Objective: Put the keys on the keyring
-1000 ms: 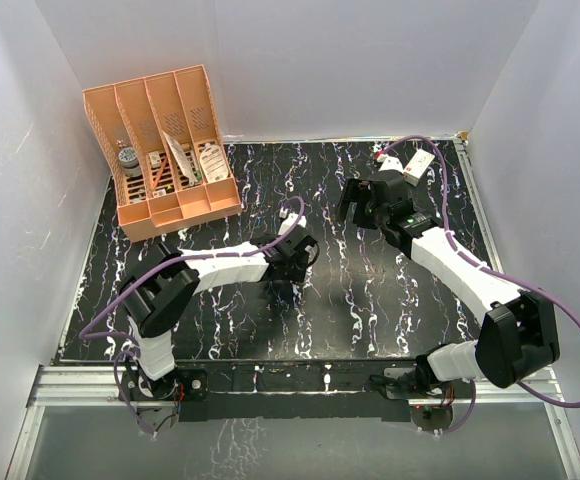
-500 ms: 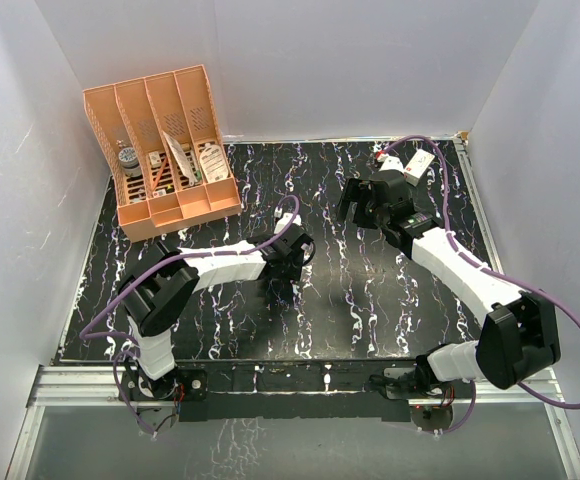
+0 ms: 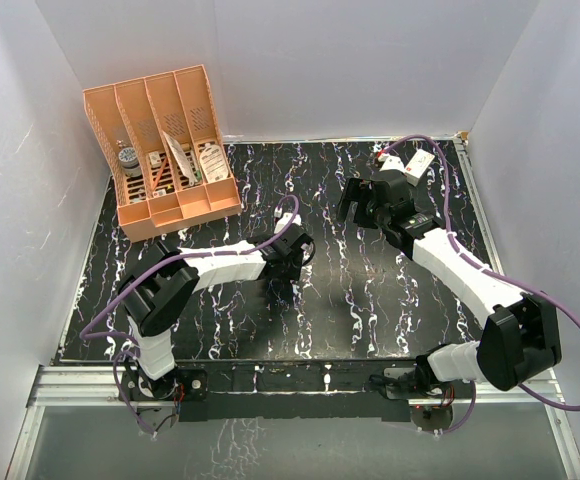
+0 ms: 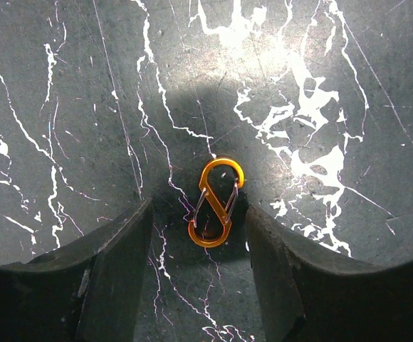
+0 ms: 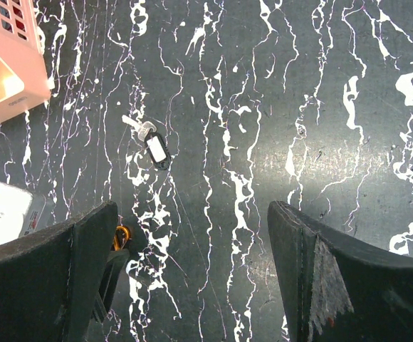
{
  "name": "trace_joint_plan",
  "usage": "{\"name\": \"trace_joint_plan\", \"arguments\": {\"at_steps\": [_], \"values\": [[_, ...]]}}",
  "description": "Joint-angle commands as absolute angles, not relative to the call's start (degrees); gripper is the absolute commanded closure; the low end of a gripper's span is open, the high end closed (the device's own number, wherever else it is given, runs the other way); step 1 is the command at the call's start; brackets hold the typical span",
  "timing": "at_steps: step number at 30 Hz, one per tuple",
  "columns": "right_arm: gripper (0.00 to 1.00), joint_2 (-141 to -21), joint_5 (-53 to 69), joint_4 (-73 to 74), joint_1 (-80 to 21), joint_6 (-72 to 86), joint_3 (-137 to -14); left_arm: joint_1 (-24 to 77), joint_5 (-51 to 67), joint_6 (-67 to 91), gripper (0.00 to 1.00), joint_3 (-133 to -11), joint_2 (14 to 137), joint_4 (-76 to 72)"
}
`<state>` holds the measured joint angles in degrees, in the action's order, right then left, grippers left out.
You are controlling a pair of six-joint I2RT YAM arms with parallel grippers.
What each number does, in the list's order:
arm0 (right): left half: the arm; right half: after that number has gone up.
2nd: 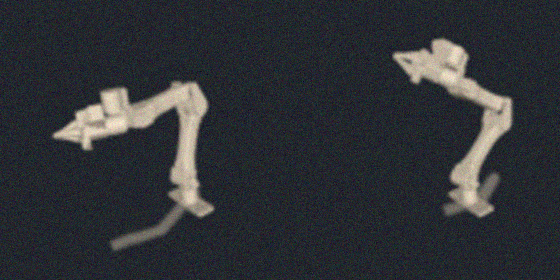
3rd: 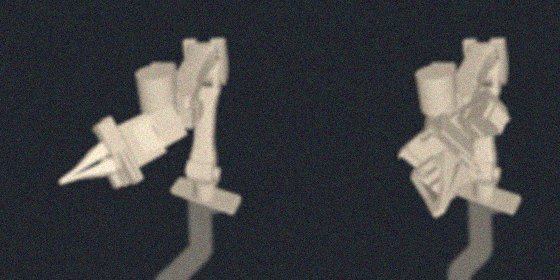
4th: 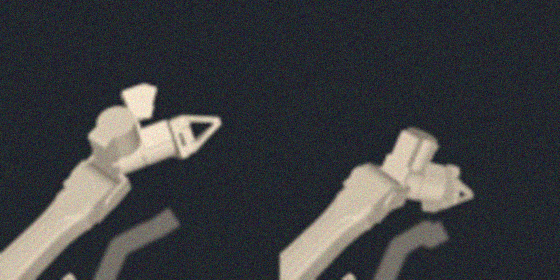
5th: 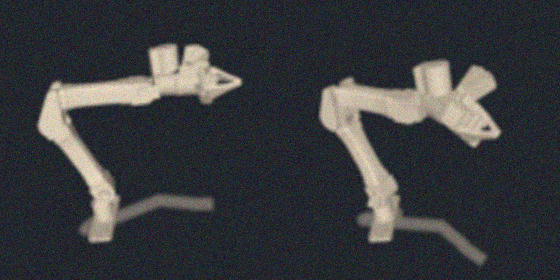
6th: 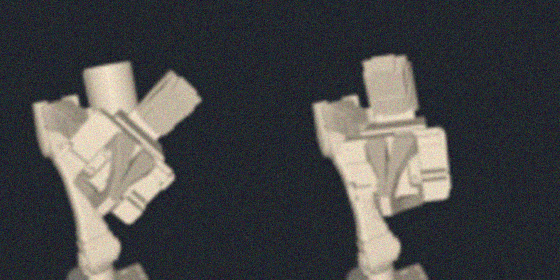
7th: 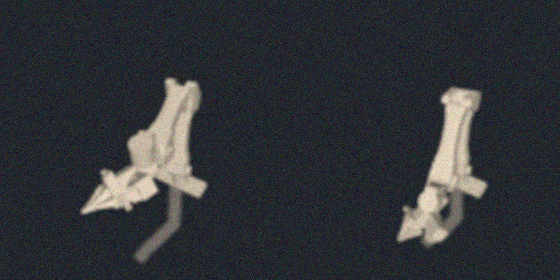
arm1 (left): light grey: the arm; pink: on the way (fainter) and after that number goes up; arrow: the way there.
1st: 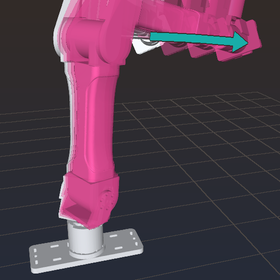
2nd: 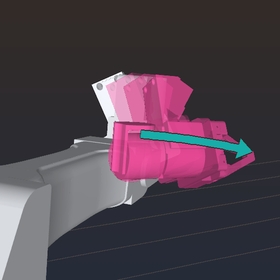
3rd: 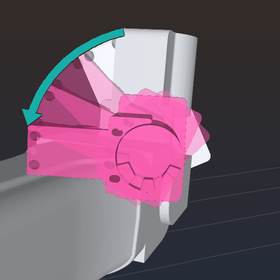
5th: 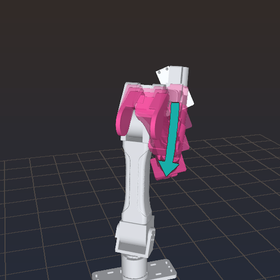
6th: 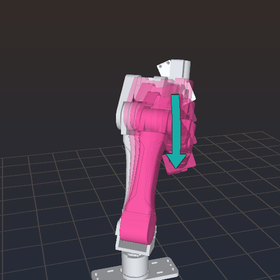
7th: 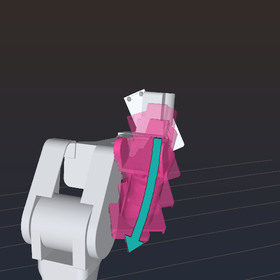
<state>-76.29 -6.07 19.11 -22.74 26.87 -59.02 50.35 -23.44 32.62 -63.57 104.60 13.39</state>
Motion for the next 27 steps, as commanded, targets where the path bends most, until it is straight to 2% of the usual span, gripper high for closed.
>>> {"name": "trace_joint_plan", "arguments": {"at_steps": [1, 27], "values": [[0.15, -74.44, -6.84, 16.48, -22.50, 26.02, -58.89, 49.92, -23.56, 32.92, 0.48, -63.62, 104.71, 13.32], [0.15, -74.54, -6.80, 16.38, -22.42, 25.93, -59.04, 49.45, -22.79, 32.54, 0.55, -64.36, 106.43, 13.00]]}}
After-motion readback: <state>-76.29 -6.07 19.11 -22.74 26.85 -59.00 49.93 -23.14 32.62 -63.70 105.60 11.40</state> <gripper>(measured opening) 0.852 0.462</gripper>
